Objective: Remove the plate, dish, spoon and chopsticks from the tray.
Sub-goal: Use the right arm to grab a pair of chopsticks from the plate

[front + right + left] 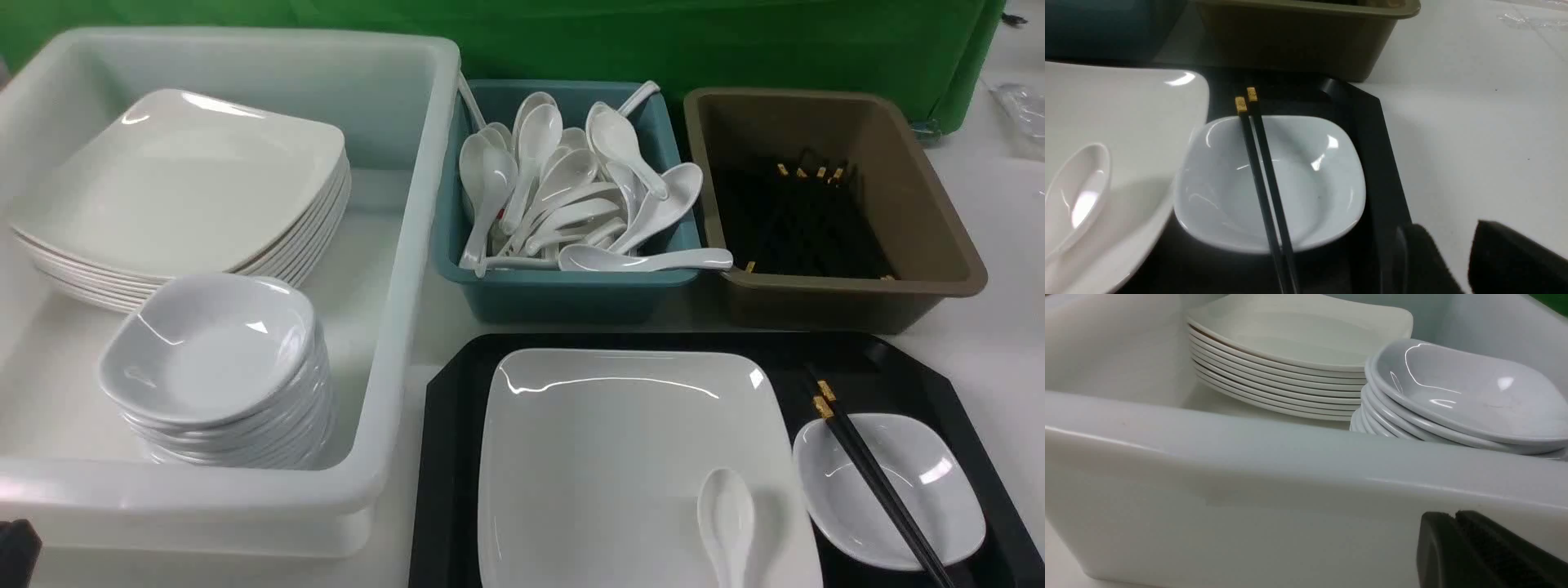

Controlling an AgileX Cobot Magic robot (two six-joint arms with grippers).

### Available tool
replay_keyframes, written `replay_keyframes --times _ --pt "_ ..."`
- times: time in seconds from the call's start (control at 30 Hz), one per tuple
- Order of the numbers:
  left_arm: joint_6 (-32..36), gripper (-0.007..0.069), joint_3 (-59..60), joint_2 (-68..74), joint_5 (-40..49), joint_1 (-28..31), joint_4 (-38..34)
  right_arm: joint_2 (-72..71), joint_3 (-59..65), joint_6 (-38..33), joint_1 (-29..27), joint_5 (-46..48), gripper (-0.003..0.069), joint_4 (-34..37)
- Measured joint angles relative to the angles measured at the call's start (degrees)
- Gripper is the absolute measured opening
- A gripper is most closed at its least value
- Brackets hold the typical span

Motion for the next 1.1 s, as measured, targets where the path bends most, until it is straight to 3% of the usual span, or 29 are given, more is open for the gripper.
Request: replay_keyframes --times 0.67,0.73,0.83,0.93,1.1 --pt "-0.01 0.0018 0.0 0.0 -0.32 0.0 -0.06 0.0 0.0 0.0 0.0 0.0 0.0241 0.0" --pt "-1.03 0.0018 0.0 0.0 -1.46 0.0 -1.77 0.0 0.0 0.0 0.0 0.0 0.0241 0.0" --pt "-7.09 0.0018 0.0 0.0 -6.99 0.0 -15.32 0.0 0.0 0.0 0.0 0.0 0.0241 0.0" --pt "-8.66 0.0018 0.0 0.0 -12.04 0.0 -22.75 0.0 0.0 0.0 0.0 0.0 0.0241 0.0" --pt "-13.43 0.0018 -0.08 -0.02 -16.95 0.0 -26.31 0.0 0.0 0.0 0.0 0.0 0.0241 0.0"
